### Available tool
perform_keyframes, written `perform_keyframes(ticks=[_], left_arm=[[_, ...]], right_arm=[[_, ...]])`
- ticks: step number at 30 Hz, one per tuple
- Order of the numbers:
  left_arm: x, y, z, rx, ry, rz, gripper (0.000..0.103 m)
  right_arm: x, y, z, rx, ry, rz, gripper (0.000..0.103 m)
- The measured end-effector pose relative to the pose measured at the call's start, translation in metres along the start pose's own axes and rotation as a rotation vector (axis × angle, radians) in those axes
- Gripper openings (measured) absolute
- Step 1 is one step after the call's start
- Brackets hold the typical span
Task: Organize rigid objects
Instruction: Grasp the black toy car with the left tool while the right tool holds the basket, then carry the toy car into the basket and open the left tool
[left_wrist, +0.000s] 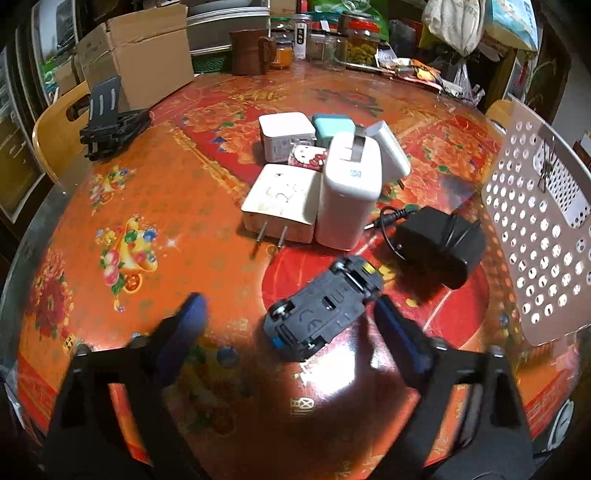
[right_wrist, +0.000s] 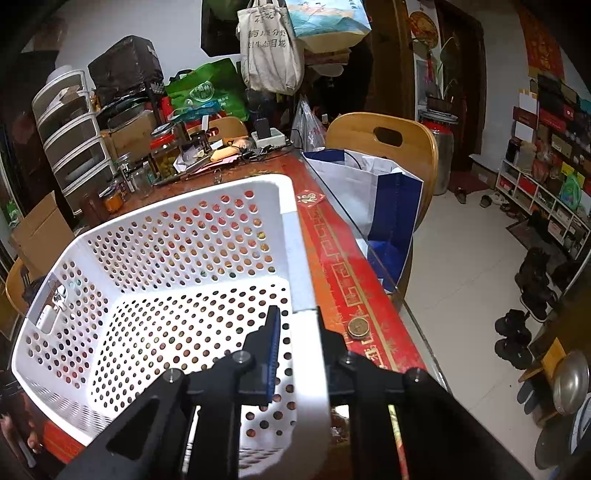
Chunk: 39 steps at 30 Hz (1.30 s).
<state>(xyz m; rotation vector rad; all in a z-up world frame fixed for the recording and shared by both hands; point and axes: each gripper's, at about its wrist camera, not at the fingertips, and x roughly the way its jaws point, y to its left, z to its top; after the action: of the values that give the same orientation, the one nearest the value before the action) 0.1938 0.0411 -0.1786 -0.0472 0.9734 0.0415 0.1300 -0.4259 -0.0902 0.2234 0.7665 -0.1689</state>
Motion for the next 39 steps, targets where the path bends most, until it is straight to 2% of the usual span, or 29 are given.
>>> perform_keyframes(ticks=[3,5,7,11,16,19,27,31,39], left_arm=[[-0.005,-0.004,-0.001,0.014,-0.016,-0.005,0.067],[-0.007,-0.009,0.0,0.026,-0.027,-0.007,0.04],[-0.01,-0.015,-0.001,0.047,-0.042,0.011,0.027],[-0.013,-0.02,-0.002,0.056,-0.063,0.016,0.027],[-0.032,-0.019,0.001,0.07,-0.132,0.071,0.027],[-0.047,-0.018,0.008,0.08,-0.174,0.114,0.027],[-0.083,-0.019,0.035,0.116,-0.256,0.164,0.027],[-0.103,-0.034,0.049,0.15,-0.302,0.171,0.027],[-0.126,-0.078,0.078,0.219,-0.36,0.137,0.027]], right_arm=[[0.002,0.0,0.001,0.003,-0.001,0.01,0.012],[0.003,0.0,-0.001,0.004,0.0,0.015,0.01],[0.004,0.001,0.0,-0.001,0.002,0.012,0.01],[0.008,0.001,0.001,-0.007,0.01,0.015,0.01],[0.009,0.001,0.001,-0.006,0.012,0.017,0.01],[0.009,0.001,0.002,-0.008,0.015,0.015,0.009],[0.01,-0.001,0.003,-0.007,0.016,0.021,0.009],[0.01,-0.002,0.003,-0.009,0.018,0.022,0.009],[0.011,-0.003,0.003,-0.006,0.019,0.029,0.009]])
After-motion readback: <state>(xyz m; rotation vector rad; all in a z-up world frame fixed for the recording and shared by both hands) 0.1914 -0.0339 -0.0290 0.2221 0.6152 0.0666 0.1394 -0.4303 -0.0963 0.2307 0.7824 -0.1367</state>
